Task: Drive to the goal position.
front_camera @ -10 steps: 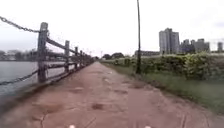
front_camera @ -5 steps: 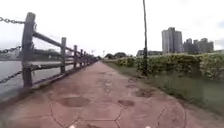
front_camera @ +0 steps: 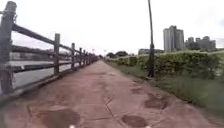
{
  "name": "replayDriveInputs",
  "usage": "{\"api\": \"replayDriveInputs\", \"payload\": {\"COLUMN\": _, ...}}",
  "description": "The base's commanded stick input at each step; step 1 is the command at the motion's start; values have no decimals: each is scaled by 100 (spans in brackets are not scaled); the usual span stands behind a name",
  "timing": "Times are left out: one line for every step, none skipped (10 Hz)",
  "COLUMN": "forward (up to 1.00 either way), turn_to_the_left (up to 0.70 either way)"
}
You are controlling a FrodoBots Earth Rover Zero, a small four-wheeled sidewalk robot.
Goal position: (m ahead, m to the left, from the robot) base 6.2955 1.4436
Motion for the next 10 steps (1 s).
{"api": "replayDriveInputs", "payload": {"forward": 100, "turn_to_the_left": 1}}
{"api": "replayDriveInputs", "payload": {"forward": 100, "turn_to_the_left": 1}}
{"api": "replayDriveInputs", "payload": {"forward": 100, "turn_to_the_left": 1}}
{"api": "replayDriveInputs", "payload": {"forward": 100, "turn_to_the_left": 1}}
{"api": "replayDriveInputs", "payload": {"forward": 100, "turn_to_the_left": 1}}
{"api": "replayDriveInputs", "payload": {"forward": 100, "turn_to_the_left": 1}}
{"api": "replayDriveInputs", "payload": {"forward": 100, "turn_to_the_left": 1}}
{"api": "replayDriveInputs", "payload": {"forward": 100, "turn_to_the_left": 1}}
{"api": "replayDriveInputs", "payload": {"forward": 100, "turn_to_the_left": 1}}
{"api": "replayDriveInputs", "payload": {"forward": 100, "turn_to_the_left": 1}}
